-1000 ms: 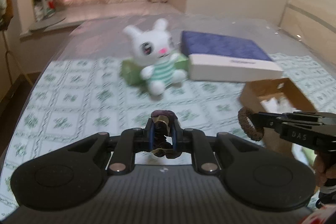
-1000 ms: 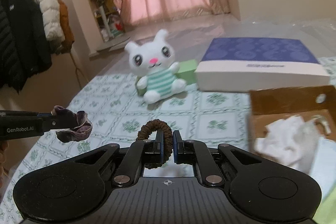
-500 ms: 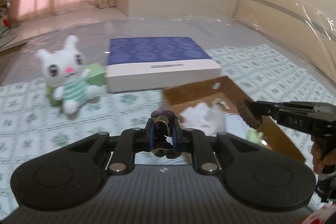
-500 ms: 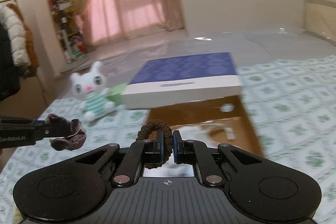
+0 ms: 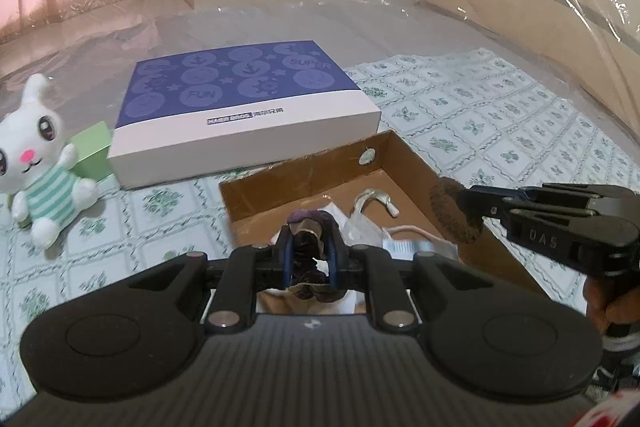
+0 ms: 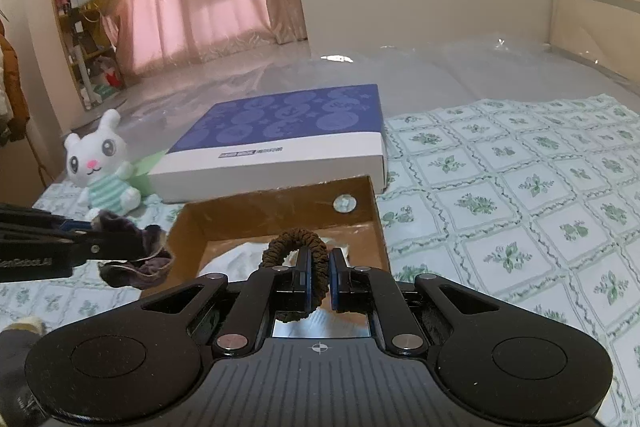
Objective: Organize soft objects
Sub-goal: 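Carry the purple item and hair tie over the box and open both grippers, then withdraw both open grippers back toward the black mask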
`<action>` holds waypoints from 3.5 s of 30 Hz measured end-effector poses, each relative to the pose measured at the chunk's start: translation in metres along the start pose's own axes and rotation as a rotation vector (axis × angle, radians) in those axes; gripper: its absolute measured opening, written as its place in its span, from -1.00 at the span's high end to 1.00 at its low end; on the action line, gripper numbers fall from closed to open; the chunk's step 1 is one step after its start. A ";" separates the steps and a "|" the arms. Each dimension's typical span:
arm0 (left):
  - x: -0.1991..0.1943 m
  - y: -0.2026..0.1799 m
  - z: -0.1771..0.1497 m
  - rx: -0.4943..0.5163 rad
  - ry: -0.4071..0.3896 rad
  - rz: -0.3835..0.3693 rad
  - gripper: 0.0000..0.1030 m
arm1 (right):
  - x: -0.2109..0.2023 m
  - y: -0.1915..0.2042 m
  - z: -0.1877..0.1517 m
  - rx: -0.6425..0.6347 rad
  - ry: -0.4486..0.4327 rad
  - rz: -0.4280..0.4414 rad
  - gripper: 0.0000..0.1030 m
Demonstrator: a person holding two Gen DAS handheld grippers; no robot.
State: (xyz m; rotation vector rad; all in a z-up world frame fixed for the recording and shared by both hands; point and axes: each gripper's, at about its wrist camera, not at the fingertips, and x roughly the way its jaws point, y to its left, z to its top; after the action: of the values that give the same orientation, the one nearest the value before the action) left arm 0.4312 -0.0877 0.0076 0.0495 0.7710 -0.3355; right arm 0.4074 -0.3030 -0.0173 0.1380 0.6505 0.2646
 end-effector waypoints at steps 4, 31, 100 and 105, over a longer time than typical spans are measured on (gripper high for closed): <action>0.022 -0.001 0.014 0.002 0.015 0.002 0.69 | 0.017 -0.005 0.008 0.010 0.006 0.001 0.83; 0.052 0.013 0.030 0.008 0.062 0.047 0.08 | 0.041 -0.022 0.033 0.089 0.021 0.023 0.16; -0.272 -0.009 -0.187 -0.159 -0.032 0.067 -0.28 | -0.212 0.097 -0.109 0.154 0.107 0.156 -0.29; -0.277 -0.003 -0.202 -0.186 -0.008 0.089 -0.28 | -0.211 0.111 -0.119 0.135 0.130 0.166 -0.30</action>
State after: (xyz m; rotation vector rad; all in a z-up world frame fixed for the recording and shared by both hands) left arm 0.1092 0.0200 0.0537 -0.0922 0.7863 -0.1786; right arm 0.1517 -0.2519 0.0343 0.3067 0.7873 0.3918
